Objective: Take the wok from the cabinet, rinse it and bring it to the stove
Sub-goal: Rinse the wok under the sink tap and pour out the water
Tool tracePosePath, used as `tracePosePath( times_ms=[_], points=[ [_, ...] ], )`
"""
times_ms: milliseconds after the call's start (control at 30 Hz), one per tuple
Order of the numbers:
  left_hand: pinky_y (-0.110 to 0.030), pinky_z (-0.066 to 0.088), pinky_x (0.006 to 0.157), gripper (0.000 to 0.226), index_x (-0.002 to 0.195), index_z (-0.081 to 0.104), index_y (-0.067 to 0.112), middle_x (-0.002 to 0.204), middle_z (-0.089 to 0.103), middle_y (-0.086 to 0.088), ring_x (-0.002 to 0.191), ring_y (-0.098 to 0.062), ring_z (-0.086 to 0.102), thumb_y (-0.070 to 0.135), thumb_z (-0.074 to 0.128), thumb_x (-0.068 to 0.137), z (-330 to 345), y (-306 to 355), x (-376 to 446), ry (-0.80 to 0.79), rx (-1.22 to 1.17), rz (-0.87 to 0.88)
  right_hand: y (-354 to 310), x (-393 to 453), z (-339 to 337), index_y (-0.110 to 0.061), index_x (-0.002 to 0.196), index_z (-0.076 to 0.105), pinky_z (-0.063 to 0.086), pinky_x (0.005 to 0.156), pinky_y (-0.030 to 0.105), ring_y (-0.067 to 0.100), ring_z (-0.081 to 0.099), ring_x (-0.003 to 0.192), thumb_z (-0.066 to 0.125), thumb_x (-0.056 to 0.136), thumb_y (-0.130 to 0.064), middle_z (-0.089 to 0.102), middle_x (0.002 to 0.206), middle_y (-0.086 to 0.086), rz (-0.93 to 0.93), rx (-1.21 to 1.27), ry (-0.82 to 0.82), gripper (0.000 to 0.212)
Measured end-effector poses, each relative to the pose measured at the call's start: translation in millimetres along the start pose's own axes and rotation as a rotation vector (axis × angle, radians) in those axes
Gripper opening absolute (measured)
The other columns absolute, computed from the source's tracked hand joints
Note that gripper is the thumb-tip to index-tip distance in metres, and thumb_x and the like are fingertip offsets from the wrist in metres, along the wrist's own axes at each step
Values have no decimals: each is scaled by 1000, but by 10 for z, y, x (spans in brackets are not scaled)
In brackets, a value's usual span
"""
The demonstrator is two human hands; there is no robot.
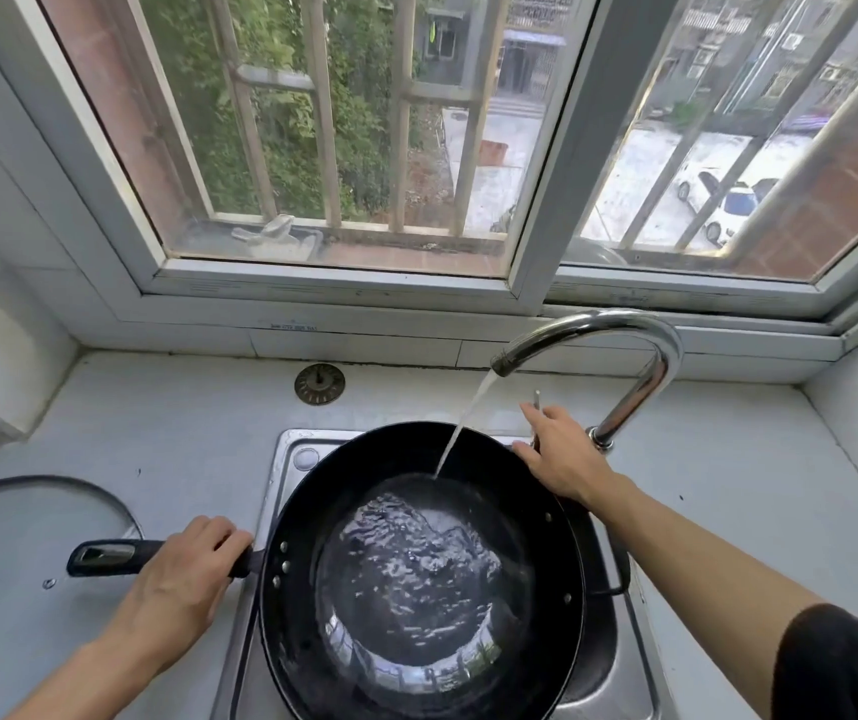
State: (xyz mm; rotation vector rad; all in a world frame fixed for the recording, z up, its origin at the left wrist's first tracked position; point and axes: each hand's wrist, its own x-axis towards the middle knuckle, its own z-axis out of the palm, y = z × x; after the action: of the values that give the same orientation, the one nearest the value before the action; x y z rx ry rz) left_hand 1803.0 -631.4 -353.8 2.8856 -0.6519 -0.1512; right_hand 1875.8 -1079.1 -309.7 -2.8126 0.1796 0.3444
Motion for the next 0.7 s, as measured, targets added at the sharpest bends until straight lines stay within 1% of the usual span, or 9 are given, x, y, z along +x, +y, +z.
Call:
tracePosePath(
  times_ms=[133,233,333,367,467,533,600,633,700],
  points=[
    [-29,41,55,41,88,55,27,86,49,11,74,-17,48,7,80,63,-6,-10,-4,-4,-7,4,-19,51,-45,-7,145,38,32,106,39,32,38,132,49,98,-29,55,132,23,38,82,54,53],
    [-29,42,56,39,87,55,27,86,49,11,75,-17,48,8,79,64,-3,-14,2,-7,-2,-4,-49,24,-46,-10,149,31,32,108,40,34,38,133,50,97,-34,45,140,23,44,93,18,60],
    [-29,41,55,41,86,55,26,85,50,10,75,-18,49,6,79,60,-12,-8,17,-22,2,-15,-9,-38,-76,-16,152,24,33,111,39,34,41,133,54,95,-39,30,150,18,31,78,-61,69],
    [-29,42,54,42,86,55,26,85,50,10,74,-18,50,6,80,58,-19,-5,20,-29,4,-12,16,-75,-99,-17,152,25,33,111,39,33,41,133,55,94,-38,29,150,16,19,69,-72,69],
    [-30,46,55,44,87,56,28,84,52,11,74,-17,52,9,83,57,-56,-33,38,-55,-25,3,70,-279,-166,-17,145,41,34,112,37,30,41,134,59,93,-35,32,149,14,-59,62,-27,58],
    [-32,50,58,45,89,57,28,85,53,11,75,-17,54,12,84,57,-78,-85,53,-81,-54,8,108,-482,-211,-19,141,45,34,112,36,27,40,134,62,91,-34,35,147,9,-135,57,-33,55],
    [-34,51,65,42,93,57,29,89,54,10,82,-18,56,15,81,61,-117,-114,86,-130,-70,16,158,-696,-288,-26,145,39,33,113,34,20,37,137,67,85,-40,37,147,1,-214,9,-141,68],
    [-34,51,71,37,96,58,28,93,54,9,88,-19,56,17,78,66,-139,-118,110,-146,-62,21,199,-794,-320,-28,147,34,32,113,33,19,34,138,71,78,-46,36,148,-3,-235,-35,-228,79],
    [-31,46,82,30,105,59,26,102,55,7,100,-17,53,24,69,77,-165,-118,156,-186,-30,33,296,-958,-342,-24,151,25,27,116,33,20,28,141,78,63,-57,28,153,-3,-227,-206,-385,108]
  ],
)
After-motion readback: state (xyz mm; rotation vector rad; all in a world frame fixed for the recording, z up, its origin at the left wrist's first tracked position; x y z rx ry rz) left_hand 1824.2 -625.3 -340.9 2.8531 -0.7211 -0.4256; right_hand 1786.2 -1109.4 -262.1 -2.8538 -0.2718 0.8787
